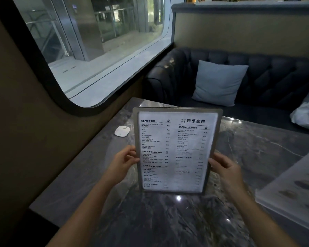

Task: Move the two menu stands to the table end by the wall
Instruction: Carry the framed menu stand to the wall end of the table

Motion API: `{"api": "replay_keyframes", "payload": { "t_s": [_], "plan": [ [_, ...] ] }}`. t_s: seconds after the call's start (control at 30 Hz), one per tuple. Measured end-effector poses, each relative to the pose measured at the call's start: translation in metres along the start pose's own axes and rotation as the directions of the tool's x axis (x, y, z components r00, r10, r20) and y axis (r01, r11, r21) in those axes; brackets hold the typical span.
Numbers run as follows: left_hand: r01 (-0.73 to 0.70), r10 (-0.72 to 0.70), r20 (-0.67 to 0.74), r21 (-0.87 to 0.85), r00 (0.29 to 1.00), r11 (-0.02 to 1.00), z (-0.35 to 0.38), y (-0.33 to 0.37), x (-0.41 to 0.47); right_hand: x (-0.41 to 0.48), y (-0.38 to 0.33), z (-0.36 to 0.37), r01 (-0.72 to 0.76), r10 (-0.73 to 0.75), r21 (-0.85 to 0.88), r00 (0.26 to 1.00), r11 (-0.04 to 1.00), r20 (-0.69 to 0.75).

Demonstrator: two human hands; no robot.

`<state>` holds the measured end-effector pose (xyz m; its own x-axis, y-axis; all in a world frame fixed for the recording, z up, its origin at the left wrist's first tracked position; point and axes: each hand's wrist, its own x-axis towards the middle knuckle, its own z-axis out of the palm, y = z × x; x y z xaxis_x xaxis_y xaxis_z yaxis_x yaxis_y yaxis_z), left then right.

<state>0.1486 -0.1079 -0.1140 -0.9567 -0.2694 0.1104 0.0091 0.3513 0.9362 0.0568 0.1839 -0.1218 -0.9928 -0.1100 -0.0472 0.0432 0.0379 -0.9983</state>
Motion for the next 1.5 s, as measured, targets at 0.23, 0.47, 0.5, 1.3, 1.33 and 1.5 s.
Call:
{"api": "replay_keyframes", "payload": {
  "t_s": [0.23,0.47,0.5,1.3,1.33,1.5],
  "plan": [
    [-0.052,0.044,0.056,0.159,0.997,0.986,0.002,0.001,-0.002,0.006,0.0,0.004,0.057,-0.058,-0.028,0.998,0.998,-0.002],
    [0.01,-0.007,-0.019,0.159,1.0,0.987,-0.027,-0.007,-0.019,0.009,-0.007,0.035,0.085,-0.083,-0.031,0.994,0.996,0.067],
    [0.028,-0.021,-0.04,0.166,0.999,0.986,-0.035,-0.009,-0.024,0.01,-0.009,0.043,0.096,-0.092,-0.043,0.992,0.994,0.087],
    [0.415,-0.312,-0.606,0.034,0.732,0.909,-0.185,-0.02,-0.161,0.012,-0.011,0.304,0.087,-0.074,0.015,0.736,0.996,0.673],
    [0.42,-0.314,-0.619,0.029,0.72,0.907,-0.187,-0.022,-0.163,0.011,-0.01,0.309,0.085,-0.069,0.01,0.724,0.996,0.687],
    [0.423,-0.306,-0.663,0.018,0.683,0.906,-0.191,-0.032,-0.169,0.01,-0.004,0.325,0.057,-0.05,0.015,0.687,0.998,0.725]
  ]
}}
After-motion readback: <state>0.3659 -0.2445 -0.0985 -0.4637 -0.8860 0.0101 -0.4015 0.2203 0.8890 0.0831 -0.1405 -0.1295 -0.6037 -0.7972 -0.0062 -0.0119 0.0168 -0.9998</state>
